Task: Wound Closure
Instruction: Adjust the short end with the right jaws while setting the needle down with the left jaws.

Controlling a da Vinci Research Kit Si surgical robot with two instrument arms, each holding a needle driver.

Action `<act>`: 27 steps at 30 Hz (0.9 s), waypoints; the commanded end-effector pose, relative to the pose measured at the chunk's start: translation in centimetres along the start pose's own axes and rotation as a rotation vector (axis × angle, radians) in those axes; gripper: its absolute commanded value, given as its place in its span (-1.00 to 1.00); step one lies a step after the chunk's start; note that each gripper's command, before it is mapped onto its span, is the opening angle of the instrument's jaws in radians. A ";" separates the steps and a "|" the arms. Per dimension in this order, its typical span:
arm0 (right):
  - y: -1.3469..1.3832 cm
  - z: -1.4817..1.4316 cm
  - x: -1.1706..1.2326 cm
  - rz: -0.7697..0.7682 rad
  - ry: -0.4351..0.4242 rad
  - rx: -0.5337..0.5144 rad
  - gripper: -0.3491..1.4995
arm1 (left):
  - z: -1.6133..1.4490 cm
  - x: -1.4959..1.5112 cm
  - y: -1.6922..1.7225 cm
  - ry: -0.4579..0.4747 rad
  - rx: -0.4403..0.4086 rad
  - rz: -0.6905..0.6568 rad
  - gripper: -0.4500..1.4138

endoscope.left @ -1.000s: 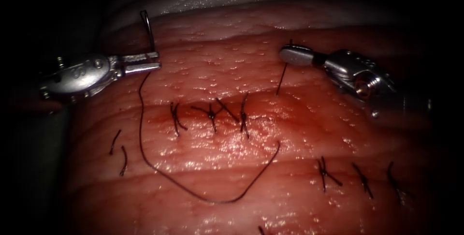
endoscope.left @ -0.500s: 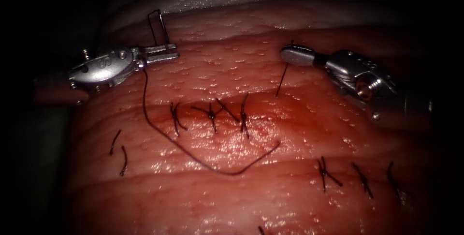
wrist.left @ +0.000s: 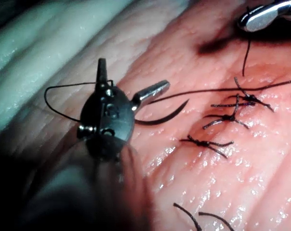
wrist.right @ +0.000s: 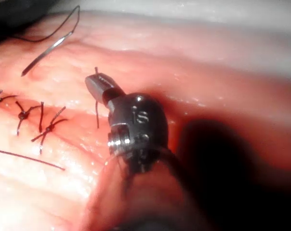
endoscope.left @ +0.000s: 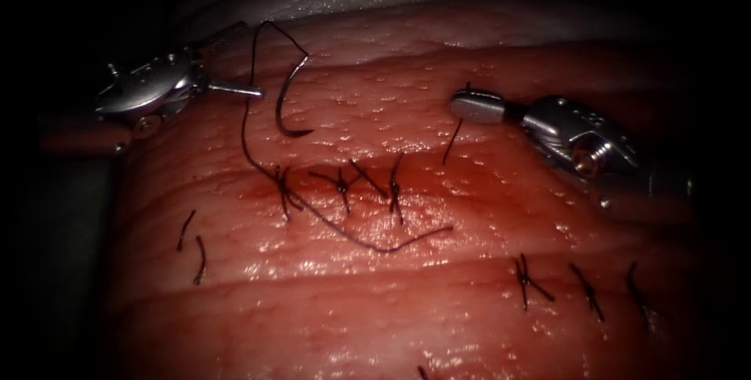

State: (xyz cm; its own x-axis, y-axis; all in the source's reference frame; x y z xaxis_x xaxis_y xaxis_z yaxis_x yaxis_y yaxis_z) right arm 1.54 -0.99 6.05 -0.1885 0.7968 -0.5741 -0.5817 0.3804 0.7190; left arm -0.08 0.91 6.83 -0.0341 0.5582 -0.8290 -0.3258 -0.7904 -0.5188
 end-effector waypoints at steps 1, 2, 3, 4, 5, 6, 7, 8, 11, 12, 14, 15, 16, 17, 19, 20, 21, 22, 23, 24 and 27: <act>-0.01 0.08 -0.07 -0.005 0.000 0.001 -1.00 | 0.01 0.00 -0.04 0.002 -0.008 0.005 0.24; -0.01 0.07 -0.07 -0.017 0.001 0.001 -1.00 | -0.05 0.05 -0.05 0.006 -0.013 0.006 0.28; -0.02 0.08 -0.06 -0.016 0.000 -0.001 -0.02 | -0.15 0.10 -0.05 0.011 -0.020 0.025 0.28; -0.02 0.08 -0.06 -0.016 0.000 -0.001 -0.02 | -0.15 0.10 -0.05 0.011 -0.020 0.025 0.28; -0.02 0.09 -0.03 -0.013 0.002 -0.003 0.56 | -0.22 0.14 -0.05 0.014 -0.024 0.035 0.26; -0.03 0.10 -0.01 -0.010 0.010 -0.006 0.74 | -0.27 0.16 -0.05 0.018 -0.027 0.045 0.23; -0.03 0.11 0.02 -0.007 0.023 -0.006 0.81 | -0.32 0.18 -0.05 0.017 -0.032 0.061 0.19; -0.03 0.12 0.06 -0.031 0.047 0.000 0.87 | -0.36 0.20 -0.04 0.016 -0.037 0.078 0.15; -0.05 0.13 0.16 -0.047 0.086 0.000 0.96 | -0.50 0.21 0.01 0.014 -0.051 0.152 -0.06; -0.06 0.12 0.19 -0.045 0.090 0.003 0.96 | -0.54 0.19 0.03 -0.002 -0.061 0.173 -0.12; -0.07 0.12 0.23 -0.046 0.102 0.006 0.96 | -0.57 0.14 0.09 -0.041 -0.073 0.218 -0.13; -0.07 0.11 0.26 -0.043 0.109 0.010 0.98 | -0.58 0.09 0.13 -0.070 -0.082 0.249 -0.13; -0.08 0.10 0.27 -0.048 0.111 0.010 0.98 | -0.58 0.05 0.16 -0.093 -0.094 0.272 -0.13; -0.08 0.09 0.28 -0.047 0.110 0.012 0.98 | -0.58 0.01 0.20 -0.114 -0.107 0.284 -0.13; -0.07 0.04 0.30 -0.052 0.110 0.016 0.98 | -0.55 -0.09 0.27 -0.162 -0.141 0.333 -0.13; -0.07 0.01 0.30 -0.058 0.112 0.018 0.98 | -0.54 -0.12 0.29 -0.176 -0.150 0.348 -0.13; -0.07 -0.03 0.31 -0.057 0.117 0.022 0.96 | -0.52 -0.15 0.31 -0.187 -0.157 0.363 -0.13; -0.06 -0.06 0.31 -0.057 0.118 0.026 0.94 | -0.49 -0.17 0.32 -0.199 -0.166 0.388 -0.13; -0.06 -0.09 0.31 -0.064 0.121 0.028 0.94 | -0.47 -0.18 0.31 -0.202 -0.167 0.412 -0.13; -0.05 -0.13 0.31 -0.064 0.120 0.032 0.92 | -0.45 -0.18 0.30 -0.207 -0.161 0.431 -0.13; -0.05 -0.23 0.30 -0.073 0.118 0.042 0.89 | -0.36 -0.17 0.21 -0.242 -0.124 0.493 -0.13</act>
State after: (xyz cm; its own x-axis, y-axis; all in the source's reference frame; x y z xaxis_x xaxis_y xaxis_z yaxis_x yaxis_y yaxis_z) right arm 1.27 -0.87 5.69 -0.2413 0.7059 -0.6660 -0.5655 0.4554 0.6876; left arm 0.22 0.59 6.75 -0.3870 0.1338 -0.9123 -0.1065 -0.9893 -0.1000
